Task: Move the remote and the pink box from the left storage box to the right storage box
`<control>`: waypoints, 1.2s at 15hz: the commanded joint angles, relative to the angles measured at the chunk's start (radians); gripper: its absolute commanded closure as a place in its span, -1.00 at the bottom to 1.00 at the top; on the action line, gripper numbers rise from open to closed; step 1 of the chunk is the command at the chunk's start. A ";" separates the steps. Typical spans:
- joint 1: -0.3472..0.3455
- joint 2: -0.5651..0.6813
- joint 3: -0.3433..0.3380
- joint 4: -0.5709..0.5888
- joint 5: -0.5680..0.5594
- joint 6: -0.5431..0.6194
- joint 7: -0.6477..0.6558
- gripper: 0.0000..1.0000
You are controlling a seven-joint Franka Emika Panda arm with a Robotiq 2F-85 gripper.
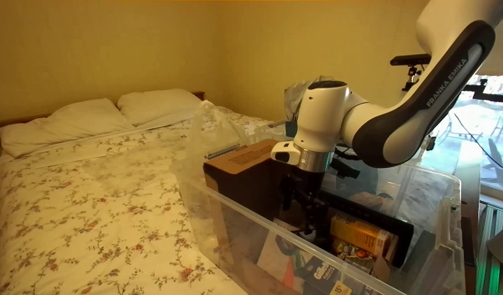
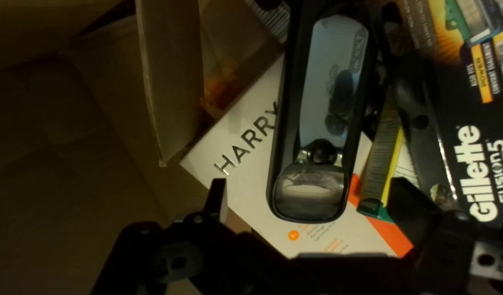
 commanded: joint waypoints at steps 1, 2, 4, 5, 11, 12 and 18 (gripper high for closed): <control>-0.010 0.046 -0.007 -0.019 -0.009 0.023 -0.010 -1.00; -0.011 0.063 -0.008 -0.019 -0.007 0.032 -0.011 -1.00; -0.009 0.096 -0.006 -0.008 -0.009 0.045 -0.014 -1.00; -0.002 0.110 -0.012 0.000 -0.018 0.051 -0.001 -1.00; 0.013 0.156 -0.041 0.057 -0.043 0.032 0.008 -1.00; 0.012 0.162 -0.042 0.065 -0.044 0.030 0.006 -0.92; 0.009 0.193 -0.039 0.095 -0.035 0.008 0.000 0.06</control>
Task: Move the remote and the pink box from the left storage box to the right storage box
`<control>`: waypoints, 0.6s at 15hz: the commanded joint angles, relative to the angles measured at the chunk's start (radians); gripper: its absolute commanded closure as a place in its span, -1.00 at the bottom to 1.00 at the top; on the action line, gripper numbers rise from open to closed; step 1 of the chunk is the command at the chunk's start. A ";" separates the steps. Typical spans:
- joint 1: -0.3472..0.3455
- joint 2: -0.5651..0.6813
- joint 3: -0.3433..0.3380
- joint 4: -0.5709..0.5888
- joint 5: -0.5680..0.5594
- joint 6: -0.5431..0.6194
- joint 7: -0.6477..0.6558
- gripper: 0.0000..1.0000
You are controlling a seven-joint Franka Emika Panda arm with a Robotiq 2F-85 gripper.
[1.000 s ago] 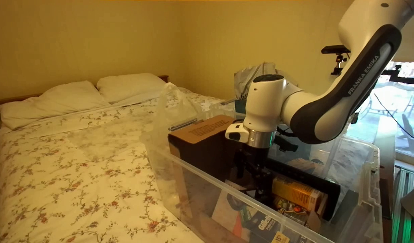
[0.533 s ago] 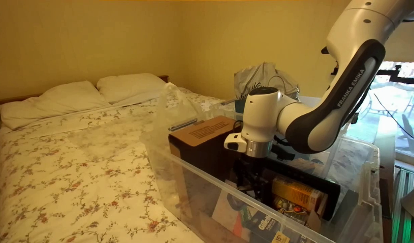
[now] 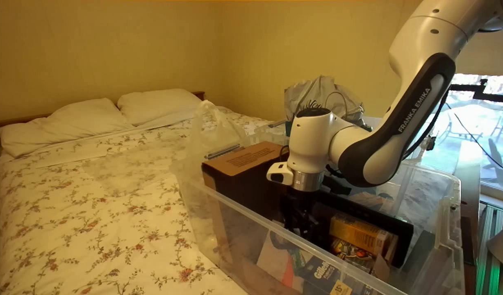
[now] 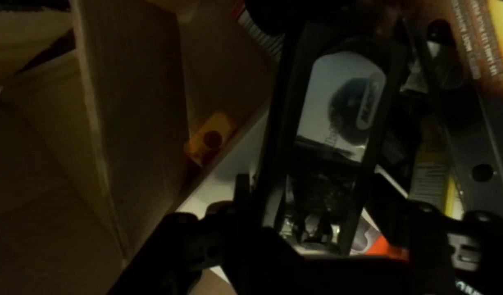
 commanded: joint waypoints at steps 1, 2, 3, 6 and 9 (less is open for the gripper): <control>0.006 0.036 -0.007 0.037 -0.018 -0.023 0.003 0.13; 0.009 0.028 -0.010 0.035 -0.018 -0.032 0.011 0.13; 0.011 0.016 -0.010 0.030 -0.019 -0.037 0.016 0.13; 0.012 -0.108 0.021 -0.021 0.007 -0.071 0.048 0.13; 0.037 -0.273 0.037 -0.097 -0.002 -0.099 0.119 0.13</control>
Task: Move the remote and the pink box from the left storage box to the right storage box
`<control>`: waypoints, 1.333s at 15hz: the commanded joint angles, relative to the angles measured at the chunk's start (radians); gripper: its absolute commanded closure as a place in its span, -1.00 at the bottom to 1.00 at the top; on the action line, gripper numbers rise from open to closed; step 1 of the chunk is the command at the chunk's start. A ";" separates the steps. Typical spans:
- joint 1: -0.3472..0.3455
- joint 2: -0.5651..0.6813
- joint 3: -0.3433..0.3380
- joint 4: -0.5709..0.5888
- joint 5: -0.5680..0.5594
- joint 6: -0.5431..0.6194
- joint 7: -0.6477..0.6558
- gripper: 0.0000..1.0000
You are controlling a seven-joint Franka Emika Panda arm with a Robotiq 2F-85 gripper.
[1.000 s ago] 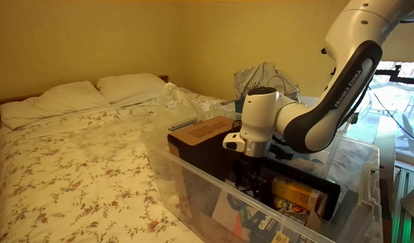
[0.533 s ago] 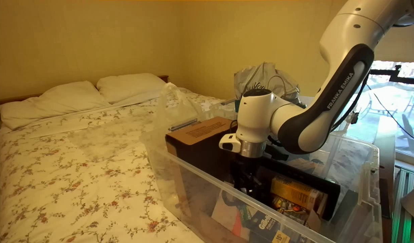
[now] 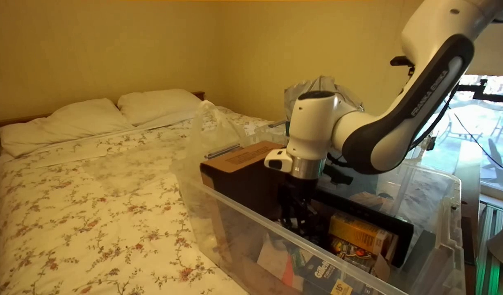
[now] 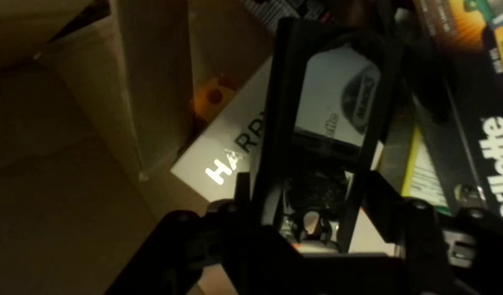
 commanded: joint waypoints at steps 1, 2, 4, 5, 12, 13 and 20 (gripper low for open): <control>0.046 -0.240 0.011 -0.110 -0.016 -0.084 0.127 0.13; 0.068 -0.296 0.006 -0.122 -0.035 -0.131 0.193 0.13; 0.091 -0.387 0.012 -0.131 -0.076 -0.209 0.306 0.13; 0.095 -0.416 0.023 -0.125 -0.092 -0.253 0.345 0.13; 0.044 -0.559 0.021 -0.164 -0.067 -0.311 0.391 0.13; 0.029 -0.616 0.010 -0.192 -0.056 -0.327 0.401 0.13; -0.127 -0.838 -0.021 -0.288 -0.205 -0.530 0.496 0.13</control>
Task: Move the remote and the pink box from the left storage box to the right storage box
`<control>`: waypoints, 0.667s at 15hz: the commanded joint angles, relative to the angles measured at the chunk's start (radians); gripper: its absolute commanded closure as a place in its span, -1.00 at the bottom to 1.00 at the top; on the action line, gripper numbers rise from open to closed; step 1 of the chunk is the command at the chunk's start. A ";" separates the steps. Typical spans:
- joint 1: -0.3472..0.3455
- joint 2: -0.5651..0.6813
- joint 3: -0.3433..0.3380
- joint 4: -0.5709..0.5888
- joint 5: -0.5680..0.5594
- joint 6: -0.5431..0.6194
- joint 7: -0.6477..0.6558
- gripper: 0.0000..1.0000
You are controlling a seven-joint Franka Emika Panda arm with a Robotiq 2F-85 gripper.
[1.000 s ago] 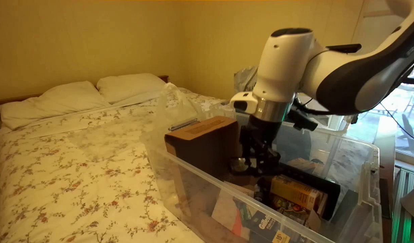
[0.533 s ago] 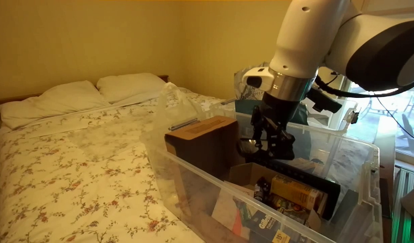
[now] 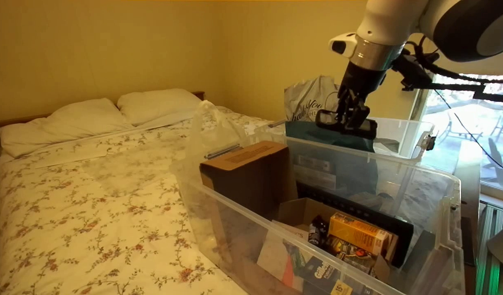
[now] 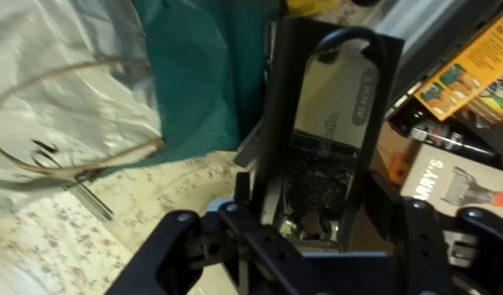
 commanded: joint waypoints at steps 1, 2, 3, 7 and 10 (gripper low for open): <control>-0.066 -0.107 0.009 -0.086 -0.086 -0.096 0.097 0.13; -0.084 -0.112 0.011 -0.101 -0.099 -0.124 0.127 0.13; -0.098 -0.109 0.013 -0.114 -0.108 -0.152 0.163 0.13; -0.127 -0.054 0.014 -0.145 -0.065 -0.263 0.308 -0.84; -0.123 -0.037 0.003 -0.156 -0.036 -0.297 0.379 -0.97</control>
